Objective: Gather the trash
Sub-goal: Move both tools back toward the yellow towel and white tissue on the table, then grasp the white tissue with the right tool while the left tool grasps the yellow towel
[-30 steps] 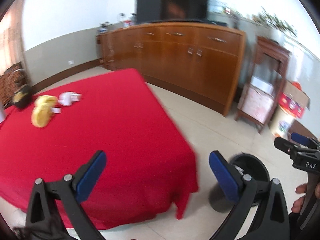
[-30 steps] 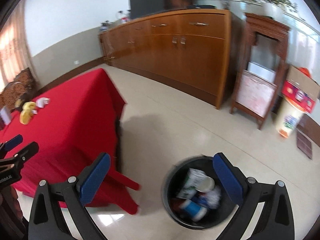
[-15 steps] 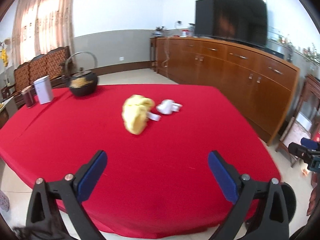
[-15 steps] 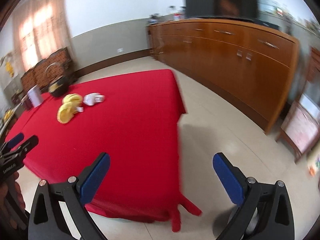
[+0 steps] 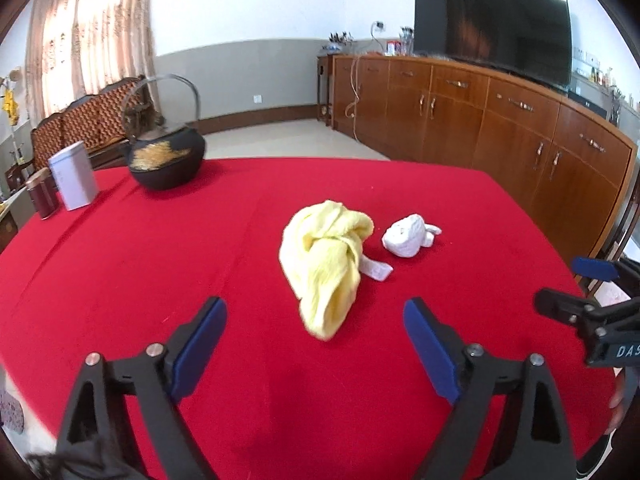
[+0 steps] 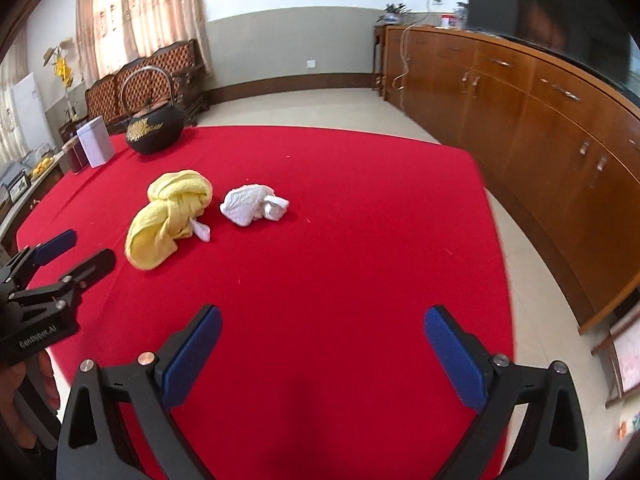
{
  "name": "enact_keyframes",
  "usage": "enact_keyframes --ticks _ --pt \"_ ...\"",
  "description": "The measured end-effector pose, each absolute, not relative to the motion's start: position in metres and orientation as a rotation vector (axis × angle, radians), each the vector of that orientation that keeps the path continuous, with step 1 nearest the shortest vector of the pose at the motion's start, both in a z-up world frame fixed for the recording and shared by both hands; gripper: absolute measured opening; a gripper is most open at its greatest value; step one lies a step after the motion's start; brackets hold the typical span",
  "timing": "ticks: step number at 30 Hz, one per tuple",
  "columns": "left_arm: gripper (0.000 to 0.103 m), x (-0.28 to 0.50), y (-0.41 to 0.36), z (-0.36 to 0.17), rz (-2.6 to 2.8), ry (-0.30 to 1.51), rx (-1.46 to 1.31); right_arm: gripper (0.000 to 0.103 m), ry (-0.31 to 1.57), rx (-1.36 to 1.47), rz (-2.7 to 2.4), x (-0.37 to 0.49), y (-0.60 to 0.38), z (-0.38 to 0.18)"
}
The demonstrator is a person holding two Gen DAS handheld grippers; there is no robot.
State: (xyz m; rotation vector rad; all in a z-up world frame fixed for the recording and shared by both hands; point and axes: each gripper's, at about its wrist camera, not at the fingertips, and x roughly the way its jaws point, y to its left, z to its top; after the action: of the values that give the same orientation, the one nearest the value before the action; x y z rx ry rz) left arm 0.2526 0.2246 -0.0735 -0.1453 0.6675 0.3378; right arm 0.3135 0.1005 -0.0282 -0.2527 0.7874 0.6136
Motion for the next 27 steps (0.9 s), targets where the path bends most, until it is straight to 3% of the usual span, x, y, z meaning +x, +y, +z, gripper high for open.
enact_keyframes --ticks 4,12,15,19,21,22,27 --pt "0.079 0.283 0.238 -0.085 0.316 0.717 -0.173 0.089 0.825 -0.282 0.656 0.341 0.126 -0.040" --pt "0.026 0.321 0.261 -0.095 0.239 0.799 -0.212 0.081 0.862 -0.338 0.748 0.379 0.181 -0.061" --pt "0.021 0.322 0.268 -0.091 0.238 0.795 -0.203 0.075 0.867 -0.346 0.779 0.389 0.202 -0.064" --pt "0.024 0.321 0.268 -0.096 0.221 0.799 -0.204 0.063 0.892 -0.346 0.822 0.398 0.224 -0.070" --pt "0.027 0.328 0.270 -0.096 0.208 0.805 -0.212 0.051 0.878 -0.346 0.822 0.399 0.229 -0.070" --pt "0.027 0.329 0.269 -0.096 0.205 0.806 -0.213 0.040 0.880 -0.336 0.835 0.399 0.230 -0.070" --pt "0.016 0.323 0.266 -0.092 0.190 0.781 -0.222 0.038 0.845 -0.297 0.821 0.393 0.218 -0.062"
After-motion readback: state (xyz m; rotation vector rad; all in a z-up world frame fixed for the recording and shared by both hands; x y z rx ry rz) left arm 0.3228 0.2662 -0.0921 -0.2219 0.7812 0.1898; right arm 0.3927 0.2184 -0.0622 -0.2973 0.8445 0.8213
